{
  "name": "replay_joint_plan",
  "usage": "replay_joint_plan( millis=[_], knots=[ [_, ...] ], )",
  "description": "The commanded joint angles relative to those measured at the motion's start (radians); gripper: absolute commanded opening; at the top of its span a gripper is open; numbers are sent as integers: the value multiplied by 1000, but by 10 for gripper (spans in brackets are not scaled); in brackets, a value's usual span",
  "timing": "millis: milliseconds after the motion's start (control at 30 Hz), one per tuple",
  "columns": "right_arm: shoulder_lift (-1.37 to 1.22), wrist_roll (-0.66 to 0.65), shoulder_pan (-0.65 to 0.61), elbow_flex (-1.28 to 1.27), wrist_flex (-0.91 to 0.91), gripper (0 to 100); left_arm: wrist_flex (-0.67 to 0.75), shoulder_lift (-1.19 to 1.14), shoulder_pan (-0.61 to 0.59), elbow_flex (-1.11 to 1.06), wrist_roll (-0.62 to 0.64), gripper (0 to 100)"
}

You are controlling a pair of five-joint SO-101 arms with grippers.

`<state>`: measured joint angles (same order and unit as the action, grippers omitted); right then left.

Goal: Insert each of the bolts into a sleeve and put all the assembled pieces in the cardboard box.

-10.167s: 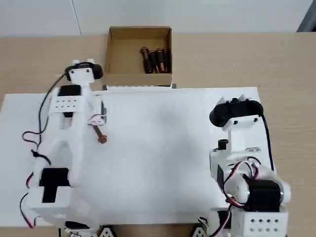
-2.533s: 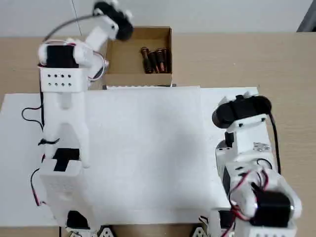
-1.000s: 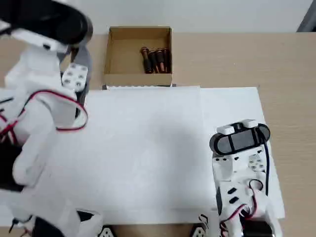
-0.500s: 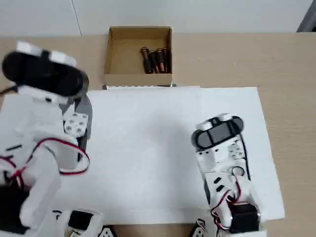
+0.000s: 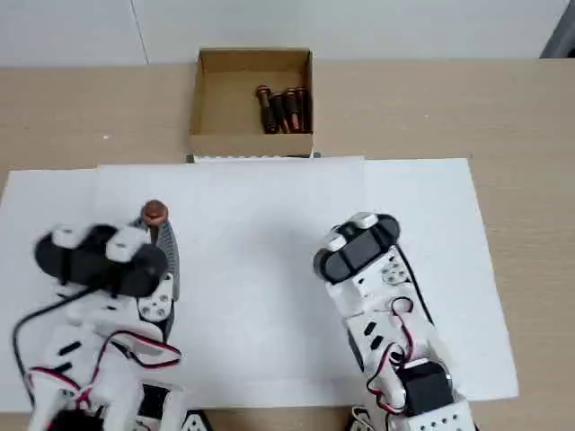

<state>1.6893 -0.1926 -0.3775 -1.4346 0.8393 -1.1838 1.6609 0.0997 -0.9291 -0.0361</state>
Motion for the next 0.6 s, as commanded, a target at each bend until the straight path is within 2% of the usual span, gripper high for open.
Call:
replay_joint_plan(
  millis=[0, 267, 567],
  knots=[
    [8, 3, -67, 3, -30, 2, 63, 178, 6, -151, 75, 6],
    [8, 89, -223, -49, -125, 2, 101, 135, 8, -176, 503, 6],
    [8, 86, -394, -203, -414, 2, 198, 135, 8, -222, 632, 6]
  ],
)
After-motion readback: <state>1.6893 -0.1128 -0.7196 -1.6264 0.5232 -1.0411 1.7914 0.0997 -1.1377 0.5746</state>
